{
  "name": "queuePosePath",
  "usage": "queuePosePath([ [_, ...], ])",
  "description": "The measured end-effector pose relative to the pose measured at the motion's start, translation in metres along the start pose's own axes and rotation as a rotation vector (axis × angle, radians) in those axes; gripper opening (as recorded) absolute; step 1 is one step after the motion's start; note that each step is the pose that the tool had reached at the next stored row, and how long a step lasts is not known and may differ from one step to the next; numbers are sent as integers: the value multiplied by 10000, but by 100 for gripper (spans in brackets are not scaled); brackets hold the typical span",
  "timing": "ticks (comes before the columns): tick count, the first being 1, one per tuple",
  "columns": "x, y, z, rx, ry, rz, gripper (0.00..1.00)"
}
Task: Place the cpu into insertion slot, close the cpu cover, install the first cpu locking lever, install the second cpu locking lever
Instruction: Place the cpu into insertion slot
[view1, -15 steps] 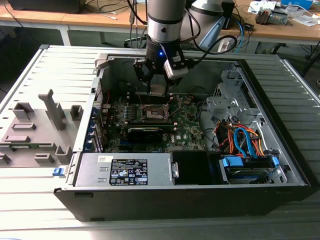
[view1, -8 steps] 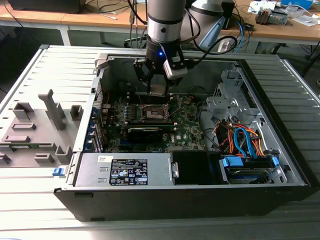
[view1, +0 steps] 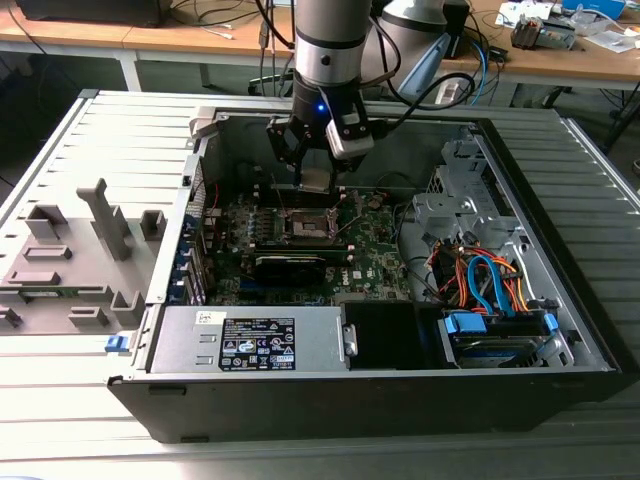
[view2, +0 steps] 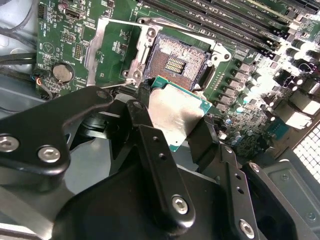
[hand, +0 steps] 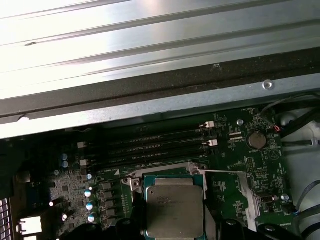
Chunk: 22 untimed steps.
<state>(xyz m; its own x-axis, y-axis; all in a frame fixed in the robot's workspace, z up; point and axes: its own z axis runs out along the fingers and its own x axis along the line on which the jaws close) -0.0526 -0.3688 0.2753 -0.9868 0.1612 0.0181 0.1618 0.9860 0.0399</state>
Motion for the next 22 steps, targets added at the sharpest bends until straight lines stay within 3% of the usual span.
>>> queuePosePath([
  [22, 0, 0, 8, -9, -21, 539, 55],
])
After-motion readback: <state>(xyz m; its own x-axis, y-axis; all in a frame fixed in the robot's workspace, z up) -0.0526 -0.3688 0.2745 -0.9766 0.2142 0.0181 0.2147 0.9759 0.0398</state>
